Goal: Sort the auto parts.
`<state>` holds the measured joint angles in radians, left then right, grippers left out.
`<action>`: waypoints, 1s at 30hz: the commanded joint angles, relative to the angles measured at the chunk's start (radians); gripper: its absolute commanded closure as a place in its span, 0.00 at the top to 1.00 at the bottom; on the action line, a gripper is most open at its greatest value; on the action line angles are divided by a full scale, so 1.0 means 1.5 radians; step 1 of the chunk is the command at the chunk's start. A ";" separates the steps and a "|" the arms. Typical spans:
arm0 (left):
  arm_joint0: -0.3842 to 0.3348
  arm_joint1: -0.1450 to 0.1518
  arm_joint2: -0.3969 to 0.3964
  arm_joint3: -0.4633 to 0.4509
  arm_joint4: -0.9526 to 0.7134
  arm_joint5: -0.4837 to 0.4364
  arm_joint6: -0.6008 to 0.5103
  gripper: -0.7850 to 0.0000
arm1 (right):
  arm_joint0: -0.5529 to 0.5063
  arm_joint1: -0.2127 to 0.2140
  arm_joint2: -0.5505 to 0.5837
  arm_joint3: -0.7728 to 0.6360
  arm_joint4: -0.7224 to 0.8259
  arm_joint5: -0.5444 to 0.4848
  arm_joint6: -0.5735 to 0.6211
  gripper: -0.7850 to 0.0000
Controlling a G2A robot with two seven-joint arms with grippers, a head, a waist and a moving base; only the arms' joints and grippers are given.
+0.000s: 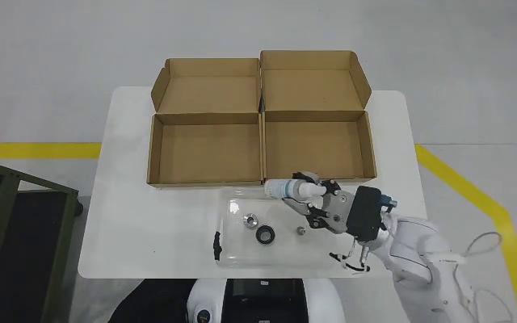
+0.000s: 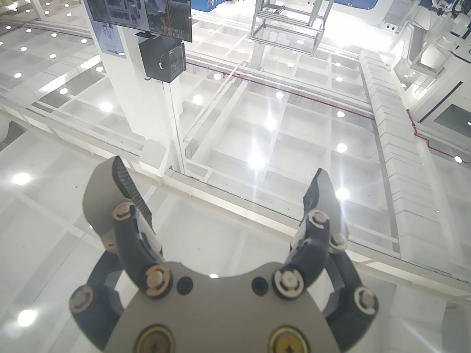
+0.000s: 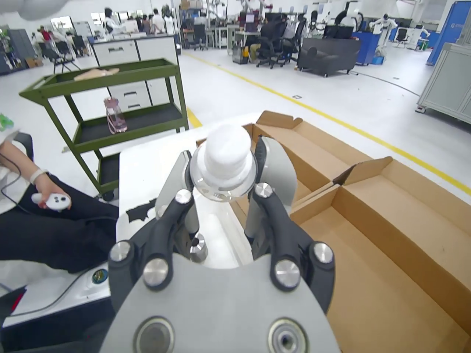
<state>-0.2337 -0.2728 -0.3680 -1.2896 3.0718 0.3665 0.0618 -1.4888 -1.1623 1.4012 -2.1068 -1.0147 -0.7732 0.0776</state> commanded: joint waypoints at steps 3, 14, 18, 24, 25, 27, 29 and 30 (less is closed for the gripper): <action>0.000 0.000 0.000 0.000 0.000 0.000 0.000 1.00 | 0.006 0.000 0.018 -0.011 0.049 0.020 -0.030 0.00; 0.000 0.000 0.000 0.000 0.000 0.000 0.000 1.00 | -0.008 -0.001 0.037 -0.031 0.105 0.044 -0.093 0.00; 0.000 0.000 0.000 0.000 0.000 0.000 0.000 1.00 | -0.008 -0.001 0.034 -0.028 0.138 0.033 -0.089 0.00; 0.000 0.000 0.000 0.000 0.000 0.000 0.000 1.00 | 0.008 0.001 0.034 -0.015 0.176 0.020 -0.069 0.00; 0.000 0.000 0.000 0.000 0.000 0.000 0.000 1.00 | 0.011 0.001 0.034 -0.013 0.176 0.023 -0.065 0.00; 0.000 0.000 0.000 0.000 0.000 0.000 0.000 1.00 | 0.017 0.002 0.038 -0.010 0.161 0.039 -0.053 0.00; 0.000 0.000 0.000 0.000 0.000 0.000 0.000 1.00 | 0.023 0.001 0.031 -0.003 0.152 0.054 -0.048 0.00; 0.000 0.000 0.000 0.000 0.000 0.000 0.000 1.00 | 0.027 0.000 0.024 0.006 0.152 0.062 -0.046 0.00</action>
<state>-0.2337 -0.2728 -0.3680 -1.2896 3.0718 0.3665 0.0618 -1.4545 -1.1609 1.4487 -2.1117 -0.7862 -0.6932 0.0060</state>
